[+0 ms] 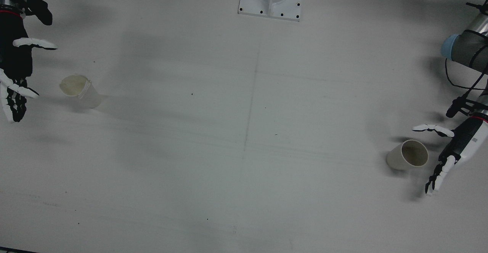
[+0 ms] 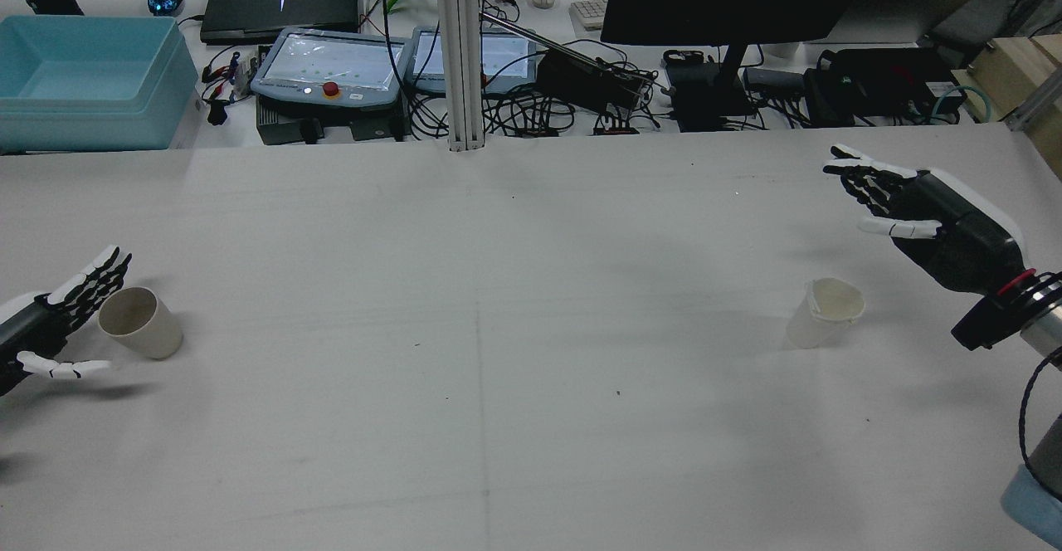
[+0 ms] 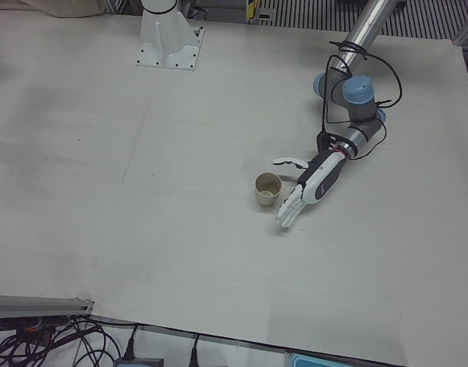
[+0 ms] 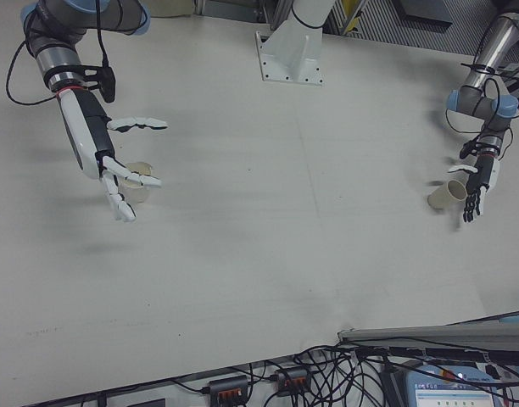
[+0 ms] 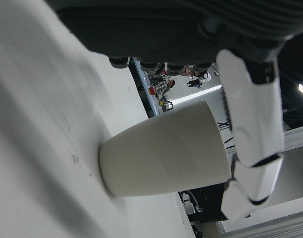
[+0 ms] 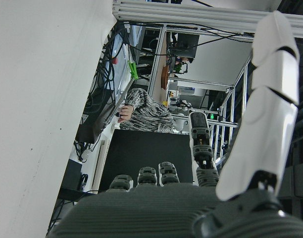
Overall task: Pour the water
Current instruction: 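Close the left hand around the white paper cup beside it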
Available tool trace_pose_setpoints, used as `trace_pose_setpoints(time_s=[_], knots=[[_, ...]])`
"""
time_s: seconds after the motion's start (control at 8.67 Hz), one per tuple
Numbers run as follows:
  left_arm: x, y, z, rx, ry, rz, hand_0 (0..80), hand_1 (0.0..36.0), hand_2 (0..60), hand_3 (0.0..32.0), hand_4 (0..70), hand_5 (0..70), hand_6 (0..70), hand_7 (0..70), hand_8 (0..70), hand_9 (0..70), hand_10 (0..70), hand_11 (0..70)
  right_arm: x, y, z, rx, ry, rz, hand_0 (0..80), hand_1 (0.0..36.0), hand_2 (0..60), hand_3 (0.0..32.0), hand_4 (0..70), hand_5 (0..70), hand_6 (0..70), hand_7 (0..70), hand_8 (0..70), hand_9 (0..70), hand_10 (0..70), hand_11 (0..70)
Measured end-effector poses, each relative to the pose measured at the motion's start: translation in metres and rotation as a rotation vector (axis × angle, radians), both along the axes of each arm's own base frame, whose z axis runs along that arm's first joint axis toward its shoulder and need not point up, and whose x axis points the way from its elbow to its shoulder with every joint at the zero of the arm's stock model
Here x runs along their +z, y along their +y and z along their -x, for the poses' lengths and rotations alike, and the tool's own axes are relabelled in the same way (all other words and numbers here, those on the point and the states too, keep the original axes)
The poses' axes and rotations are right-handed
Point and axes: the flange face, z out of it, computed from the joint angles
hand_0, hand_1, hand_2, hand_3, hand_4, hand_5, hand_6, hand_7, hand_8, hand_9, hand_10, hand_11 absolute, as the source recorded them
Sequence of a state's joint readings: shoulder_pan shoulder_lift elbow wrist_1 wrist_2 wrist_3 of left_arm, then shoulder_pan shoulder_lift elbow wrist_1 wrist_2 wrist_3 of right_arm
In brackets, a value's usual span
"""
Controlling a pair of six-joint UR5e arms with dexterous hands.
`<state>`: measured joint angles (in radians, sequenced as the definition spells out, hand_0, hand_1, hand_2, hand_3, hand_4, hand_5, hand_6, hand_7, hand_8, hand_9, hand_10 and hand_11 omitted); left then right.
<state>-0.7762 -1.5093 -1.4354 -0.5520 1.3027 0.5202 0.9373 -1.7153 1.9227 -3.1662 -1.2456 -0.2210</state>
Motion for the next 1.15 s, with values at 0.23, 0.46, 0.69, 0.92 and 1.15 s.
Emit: trace_pose_setpoints(time_s=[0.23, 0.46, 0.69, 0.92, 1.15], knots=[[0.0, 0.0, 0.0, 0.0, 0.0, 0.001, 53.2, 22.7, 19.2, 5.6, 0.0, 0.2, 0.0, 4.2, 0.0, 0.0, 0.0, 0.2, 0.0, 0.001, 0.0, 0.0, 0.0, 0.0, 51.4, 17.2, 9.6, 0.0, 19.9, 13.6, 0.0, 11.7, 4.2, 4.9, 1.4, 3.6], [-0.001, 0.0, 0.0, 0.0, 0.0, 0.001, 55.5, 24.8, 20.4, 5.4, 0.1, 1.2, 0.0, 4.6, 0.0, 0.0, 0.0, 0.7, 0.0, 0.001, -0.001, 0.0, 0.0, 0.0, 51.1, 17.1, 9.5, 0.0, 19.4, 13.6, 0.0, 11.8, 4.3, 4.9, 1.5, 3.8], [-0.001, 0.0, -0.001, -0.001, -0.009, 0.004, 58.4, 27.8, 22.4, 4.6, 0.0, 1.8, 0.0, 5.1, 0.0, 0.0, 0.0, 1.3, 0.001, 0.001, -0.001, 0.0, 0.001, 0.002, 51.1, 17.0, 9.0, 0.0, 18.5, 13.0, 0.0, 11.5, 4.4, 4.9, 1.7, 4.0], [-0.005, -0.004, -0.006, -0.001, -0.014, 0.006, 57.8, 27.5, 22.8, 4.4, 0.0, 1.4, 0.0, 5.1, 0.0, 0.0, 0.0, 1.3, 0.003, 0.002, -0.002, 0.0, 0.003, 0.005, 51.0, 16.7, 8.8, 0.0, 19.6, 13.4, 0.0, 11.4, 4.2, 4.8, 1.8, 4.2], [-0.014, -0.011, -0.014, 0.0, -0.013, 0.003, 57.6, 27.4, 22.7, 4.6, 0.0, 1.2, 0.0, 5.1, 0.0, 0.0, 0.0, 1.2, 0.004, 0.002, -0.002, 0.001, 0.004, 0.006, 51.1, 16.8, 7.8, 0.0, 17.7, 12.9, 0.0, 10.8, 4.3, 4.7, 1.6, 3.8]])
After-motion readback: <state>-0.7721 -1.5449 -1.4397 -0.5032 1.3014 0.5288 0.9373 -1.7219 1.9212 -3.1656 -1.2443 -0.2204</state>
